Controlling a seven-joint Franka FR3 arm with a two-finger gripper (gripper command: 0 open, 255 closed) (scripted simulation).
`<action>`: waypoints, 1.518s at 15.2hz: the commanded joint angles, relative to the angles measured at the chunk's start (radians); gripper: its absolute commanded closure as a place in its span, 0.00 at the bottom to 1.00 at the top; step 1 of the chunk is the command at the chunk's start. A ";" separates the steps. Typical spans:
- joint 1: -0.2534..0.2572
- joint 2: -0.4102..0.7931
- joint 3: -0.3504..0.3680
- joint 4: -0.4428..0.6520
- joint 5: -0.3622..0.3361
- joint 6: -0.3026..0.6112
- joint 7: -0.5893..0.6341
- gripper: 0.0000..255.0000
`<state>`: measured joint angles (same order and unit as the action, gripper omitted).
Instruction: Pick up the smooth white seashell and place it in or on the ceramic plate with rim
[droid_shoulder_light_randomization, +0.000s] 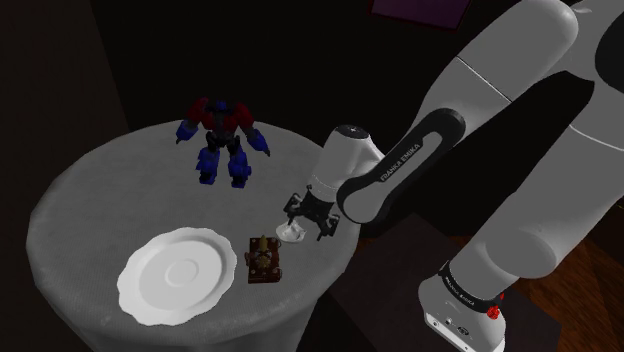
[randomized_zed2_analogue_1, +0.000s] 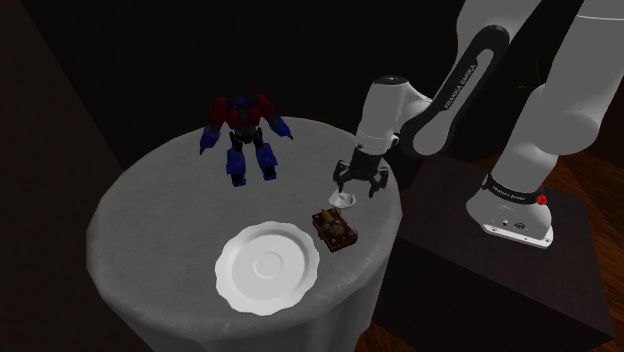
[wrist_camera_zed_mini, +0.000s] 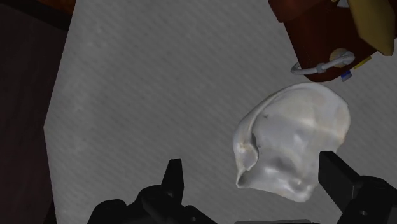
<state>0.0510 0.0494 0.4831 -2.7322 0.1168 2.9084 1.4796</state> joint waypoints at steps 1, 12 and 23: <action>0.006 0.039 -0.016 0.006 -0.059 0.032 0.044 0.00; 0.013 0.051 -0.026 0.008 -0.075 0.041 0.056 1.00; -0.005 -0.027 0.015 0.005 0.030 -0.028 -0.016 1.00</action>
<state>0.0495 0.0458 0.4875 -2.7246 0.1143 2.8993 1.4857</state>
